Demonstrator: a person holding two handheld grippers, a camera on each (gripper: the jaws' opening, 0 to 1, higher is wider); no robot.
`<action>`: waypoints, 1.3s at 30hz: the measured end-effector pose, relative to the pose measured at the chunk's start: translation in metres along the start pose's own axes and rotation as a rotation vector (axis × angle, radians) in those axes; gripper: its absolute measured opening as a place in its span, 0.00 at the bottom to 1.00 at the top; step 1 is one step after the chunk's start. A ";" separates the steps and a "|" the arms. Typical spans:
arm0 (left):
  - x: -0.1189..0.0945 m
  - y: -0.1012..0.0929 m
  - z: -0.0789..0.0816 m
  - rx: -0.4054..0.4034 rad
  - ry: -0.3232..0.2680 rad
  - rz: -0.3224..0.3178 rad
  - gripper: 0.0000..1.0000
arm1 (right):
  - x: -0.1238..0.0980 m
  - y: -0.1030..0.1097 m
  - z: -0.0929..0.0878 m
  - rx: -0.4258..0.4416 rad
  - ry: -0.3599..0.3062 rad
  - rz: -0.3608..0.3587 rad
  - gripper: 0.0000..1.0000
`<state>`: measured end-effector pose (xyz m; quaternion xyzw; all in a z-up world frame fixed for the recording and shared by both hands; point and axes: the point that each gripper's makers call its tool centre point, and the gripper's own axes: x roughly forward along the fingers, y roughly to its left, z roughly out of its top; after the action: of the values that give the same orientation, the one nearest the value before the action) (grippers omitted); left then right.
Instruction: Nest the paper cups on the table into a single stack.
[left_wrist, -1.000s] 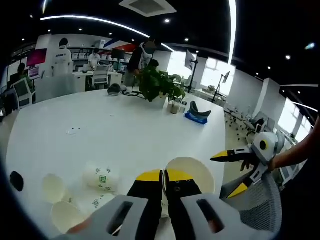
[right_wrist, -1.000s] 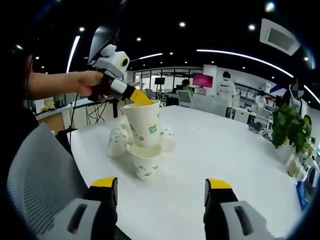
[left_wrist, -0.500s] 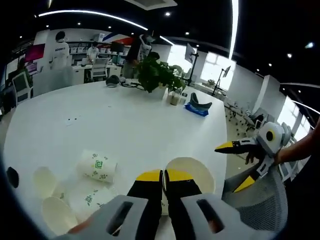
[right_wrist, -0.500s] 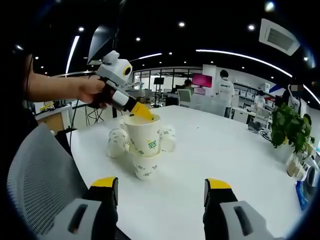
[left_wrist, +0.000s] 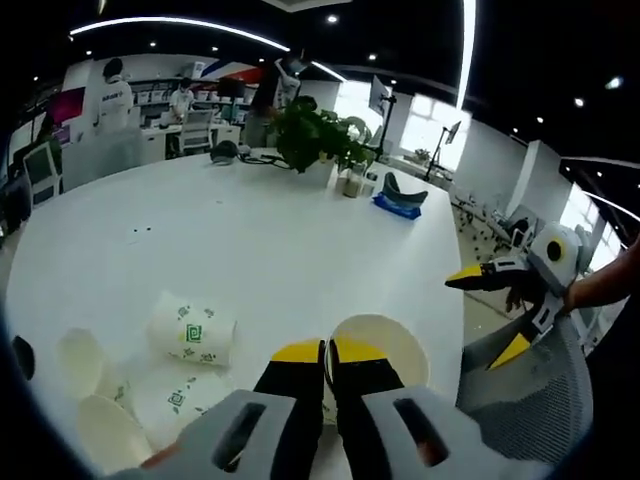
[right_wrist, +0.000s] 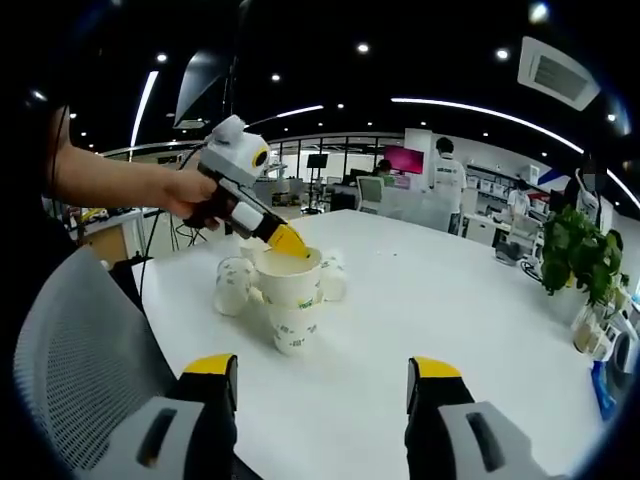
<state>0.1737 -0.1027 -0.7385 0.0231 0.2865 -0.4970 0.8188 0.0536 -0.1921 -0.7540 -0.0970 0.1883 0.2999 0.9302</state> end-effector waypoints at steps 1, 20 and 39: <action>0.001 0.000 -0.001 0.006 0.001 0.002 0.00 | 0.000 0.000 0.000 0.000 0.001 0.000 0.69; 0.012 0.016 -0.018 0.098 0.032 0.067 0.01 | -0.001 -0.001 -0.001 0.000 0.008 -0.009 0.67; 0.014 0.025 -0.026 0.111 0.035 0.112 0.02 | 0.000 0.001 -0.003 0.002 0.014 0.002 0.66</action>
<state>0.1878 -0.0929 -0.7735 0.0932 0.2708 -0.4651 0.8377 0.0525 -0.1925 -0.7564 -0.0978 0.1953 0.3001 0.9286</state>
